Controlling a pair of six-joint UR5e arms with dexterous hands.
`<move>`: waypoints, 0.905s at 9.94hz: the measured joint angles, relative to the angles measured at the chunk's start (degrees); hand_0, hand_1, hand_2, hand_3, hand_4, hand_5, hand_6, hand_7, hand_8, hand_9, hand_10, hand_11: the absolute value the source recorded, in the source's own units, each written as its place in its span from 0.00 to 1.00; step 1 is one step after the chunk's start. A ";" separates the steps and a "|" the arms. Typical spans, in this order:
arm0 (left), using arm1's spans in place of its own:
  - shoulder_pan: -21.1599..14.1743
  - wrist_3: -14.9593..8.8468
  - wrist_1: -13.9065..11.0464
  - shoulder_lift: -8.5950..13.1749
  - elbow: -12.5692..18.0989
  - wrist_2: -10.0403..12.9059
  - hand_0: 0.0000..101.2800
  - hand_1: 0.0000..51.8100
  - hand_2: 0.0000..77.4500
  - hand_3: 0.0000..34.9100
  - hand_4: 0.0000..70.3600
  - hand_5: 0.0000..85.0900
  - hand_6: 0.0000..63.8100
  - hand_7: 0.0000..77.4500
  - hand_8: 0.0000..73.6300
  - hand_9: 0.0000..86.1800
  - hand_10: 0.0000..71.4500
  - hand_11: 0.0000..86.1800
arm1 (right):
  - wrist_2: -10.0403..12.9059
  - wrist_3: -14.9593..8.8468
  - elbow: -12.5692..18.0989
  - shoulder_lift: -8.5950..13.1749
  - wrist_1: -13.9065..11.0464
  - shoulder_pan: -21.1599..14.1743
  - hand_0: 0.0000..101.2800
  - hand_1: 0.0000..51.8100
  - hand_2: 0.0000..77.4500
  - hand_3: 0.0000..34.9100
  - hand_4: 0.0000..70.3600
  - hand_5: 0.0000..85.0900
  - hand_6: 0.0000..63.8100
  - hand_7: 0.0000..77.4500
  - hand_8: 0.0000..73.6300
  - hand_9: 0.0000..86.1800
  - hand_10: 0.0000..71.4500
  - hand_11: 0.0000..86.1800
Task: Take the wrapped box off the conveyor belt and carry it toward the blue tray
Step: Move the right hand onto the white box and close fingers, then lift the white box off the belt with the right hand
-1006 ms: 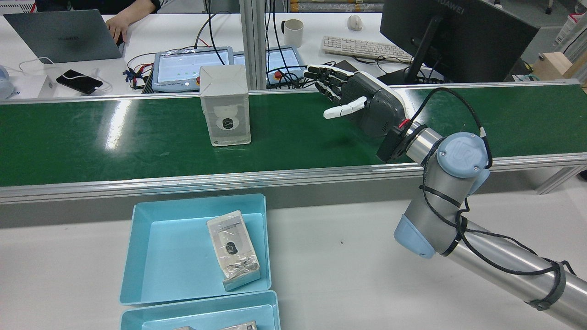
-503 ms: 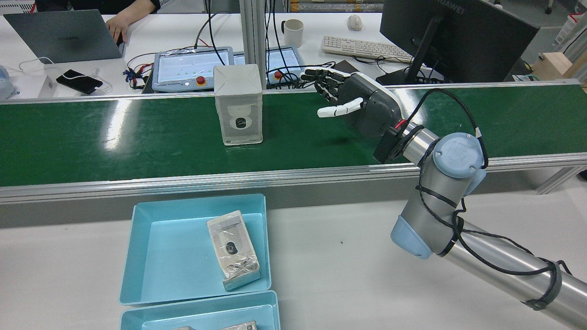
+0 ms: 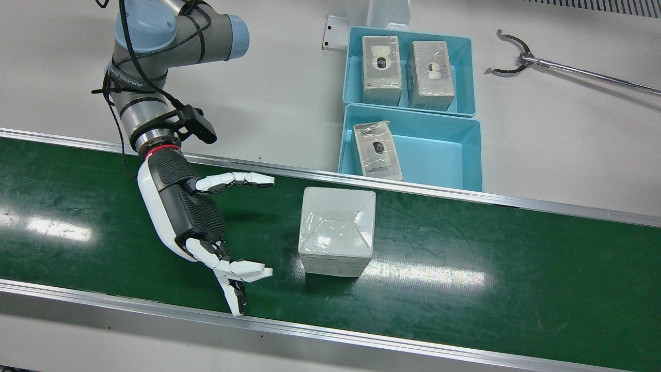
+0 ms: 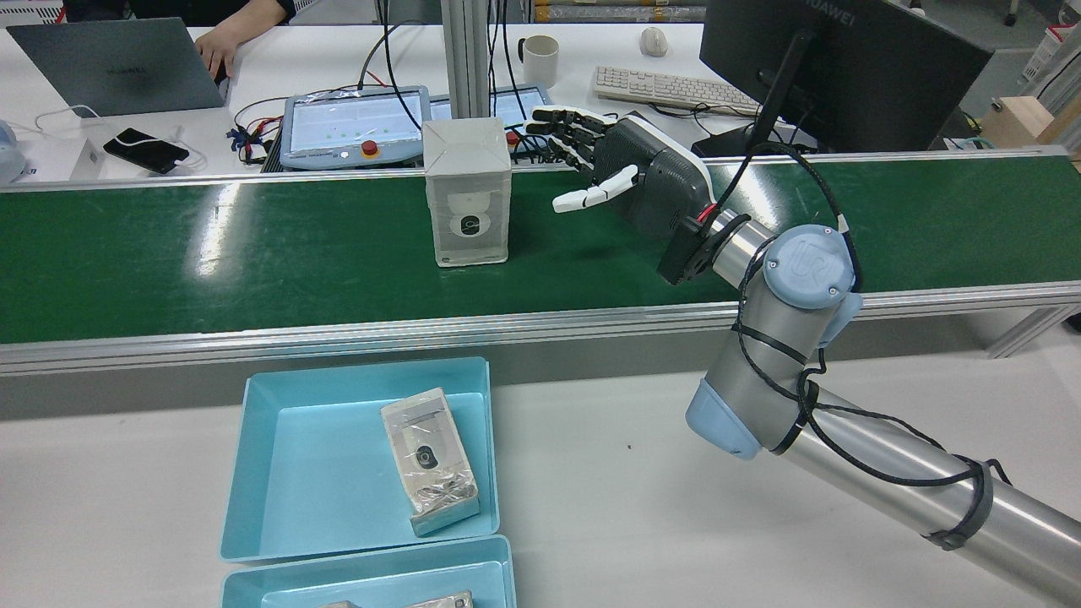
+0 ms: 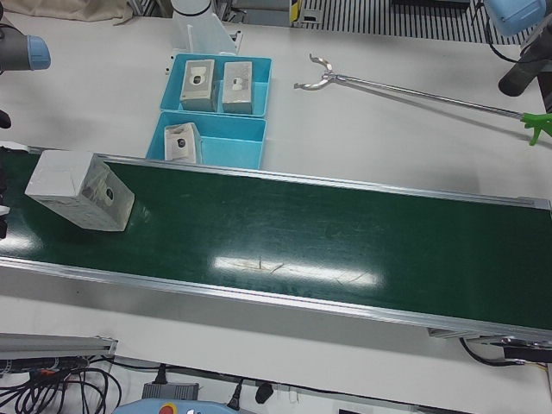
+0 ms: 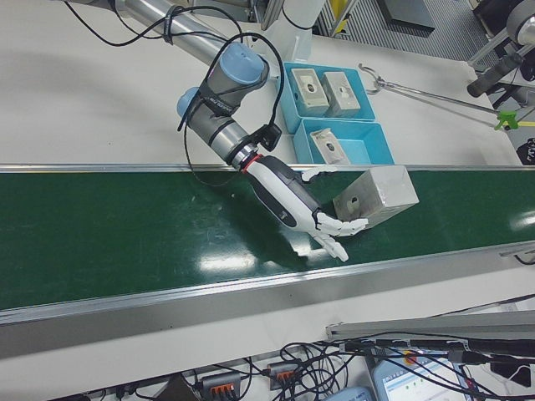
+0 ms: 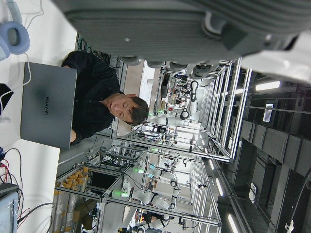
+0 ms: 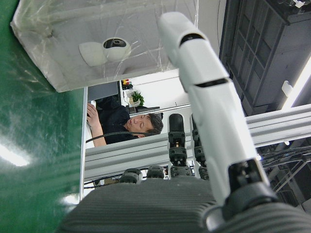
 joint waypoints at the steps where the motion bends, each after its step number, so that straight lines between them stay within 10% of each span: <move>1: 0.00 0.00 0.00 0.00 0.00 0.00 0.00 0.00 0.01 0.00 0.00 0.01 0.00 0.01 0.01 0.01 0.01 0.01 | 0.11 -0.25 -0.38 0.46 -0.21 -0.03 0.57 0.47 0.20 0.14 0.26 0.24 0.15 0.32 0.01 0.04 0.01 0.06; 9: 0.00 0.00 0.00 0.00 0.00 0.00 0.00 0.00 0.01 0.00 0.00 0.01 0.00 0.01 0.01 0.01 0.01 0.00 | 0.17 -2.78 -3.89 5.67 -1.03 -1.13 0.57 0.44 0.19 0.44 0.22 0.22 0.10 0.30 0.00 0.04 0.00 0.03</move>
